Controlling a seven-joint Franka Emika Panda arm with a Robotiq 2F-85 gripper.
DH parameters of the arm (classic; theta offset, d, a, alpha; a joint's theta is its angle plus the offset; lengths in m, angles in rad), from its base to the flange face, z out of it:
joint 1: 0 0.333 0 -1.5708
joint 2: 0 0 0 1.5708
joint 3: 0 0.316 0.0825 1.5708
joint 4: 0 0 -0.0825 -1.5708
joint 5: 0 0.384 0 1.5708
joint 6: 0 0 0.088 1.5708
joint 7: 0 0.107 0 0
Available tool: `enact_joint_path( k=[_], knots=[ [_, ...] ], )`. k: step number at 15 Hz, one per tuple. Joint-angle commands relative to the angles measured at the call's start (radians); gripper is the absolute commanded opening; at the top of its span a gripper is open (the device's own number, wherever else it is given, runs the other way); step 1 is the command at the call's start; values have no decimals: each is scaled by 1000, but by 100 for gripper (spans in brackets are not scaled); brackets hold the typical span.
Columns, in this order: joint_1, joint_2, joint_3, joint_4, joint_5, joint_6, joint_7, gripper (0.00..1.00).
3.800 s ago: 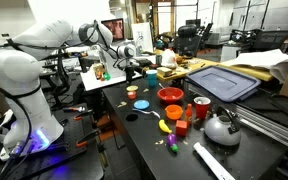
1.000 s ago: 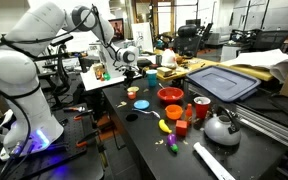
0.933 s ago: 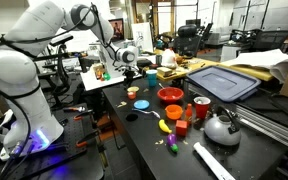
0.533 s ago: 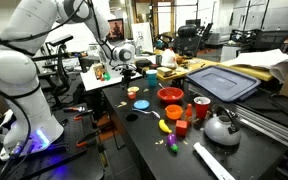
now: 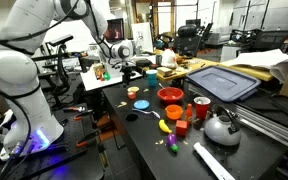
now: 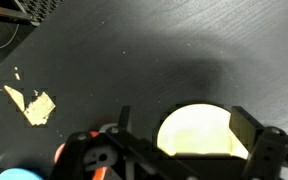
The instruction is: Move the yellow plate to the right.
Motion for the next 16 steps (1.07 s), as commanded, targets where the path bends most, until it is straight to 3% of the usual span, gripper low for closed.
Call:
enact_joint_path(
  k=[1, 8, 16],
  knots=[
    [-22, -19, -1, -57, 21, 97, 39, 100],
    [-86, -25, 12, -190, 138, 340, 7, 100],
    [-113, -41, 35, -305, 252, 568, -58, 100]
  ],
)
